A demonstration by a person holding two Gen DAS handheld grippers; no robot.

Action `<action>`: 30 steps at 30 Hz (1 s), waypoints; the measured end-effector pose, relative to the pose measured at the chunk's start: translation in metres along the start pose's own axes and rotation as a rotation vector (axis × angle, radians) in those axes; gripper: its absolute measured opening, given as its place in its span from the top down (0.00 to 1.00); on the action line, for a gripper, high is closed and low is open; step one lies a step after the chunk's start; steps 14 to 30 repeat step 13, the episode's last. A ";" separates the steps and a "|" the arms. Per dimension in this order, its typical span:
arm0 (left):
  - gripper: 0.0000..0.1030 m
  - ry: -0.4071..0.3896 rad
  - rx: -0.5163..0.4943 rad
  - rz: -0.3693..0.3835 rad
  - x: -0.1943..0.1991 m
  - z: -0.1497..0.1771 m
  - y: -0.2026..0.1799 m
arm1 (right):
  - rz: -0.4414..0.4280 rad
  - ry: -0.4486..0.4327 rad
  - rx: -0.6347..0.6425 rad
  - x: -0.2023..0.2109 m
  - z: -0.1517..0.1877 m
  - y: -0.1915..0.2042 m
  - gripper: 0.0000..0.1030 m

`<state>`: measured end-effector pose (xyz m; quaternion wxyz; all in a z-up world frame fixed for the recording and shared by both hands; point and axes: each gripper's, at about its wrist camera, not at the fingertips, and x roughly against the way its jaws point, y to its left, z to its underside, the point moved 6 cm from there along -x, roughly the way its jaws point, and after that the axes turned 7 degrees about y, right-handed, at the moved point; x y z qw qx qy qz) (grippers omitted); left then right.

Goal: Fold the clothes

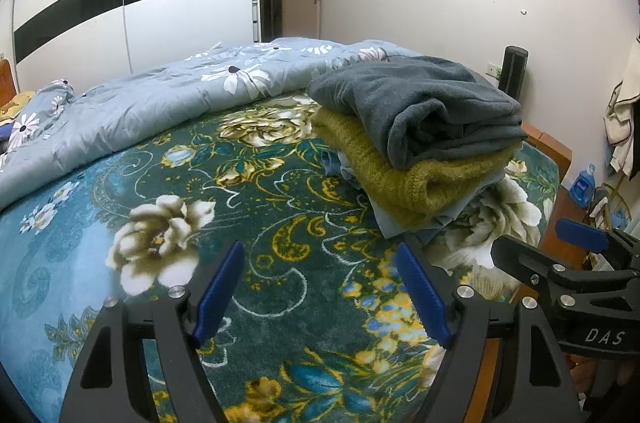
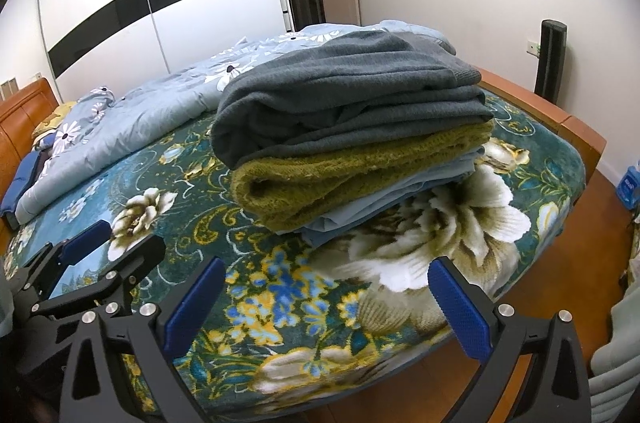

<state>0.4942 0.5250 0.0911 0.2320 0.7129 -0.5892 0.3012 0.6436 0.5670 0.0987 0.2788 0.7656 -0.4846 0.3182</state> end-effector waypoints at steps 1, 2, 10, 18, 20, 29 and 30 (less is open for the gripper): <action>0.23 0.000 0.000 0.000 0.000 0.000 0.000 | 0.001 0.001 -0.001 0.000 0.000 0.000 0.00; 0.23 -0.001 0.000 0.000 0.000 0.000 0.000 | 0.001 0.001 -0.002 0.000 0.001 0.000 0.00; 0.23 -0.001 0.014 0.006 0.000 0.000 0.002 | -0.001 0.004 -0.001 -0.002 0.001 0.001 0.00; 0.23 0.000 0.015 0.006 0.000 0.000 0.003 | 0.000 0.005 -0.001 -0.002 0.001 0.001 0.00; 0.23 0.000 0.015 0.006 0.000 0.000 0.003 | 0.000 0.005 -0.001 -0.002 0.001 0.001 0.00; 0.23 0.000 0.015 0.006 0.000 0.000 0.003 | 0.000 0.005 -0.001 -0.002 0.001 0.001 0.00; 0.23 0.000 0.015 0.006 0.000 0.000 0.003 | 0.000 0.005 -0.001 -0.002 0.001 0.001 0.00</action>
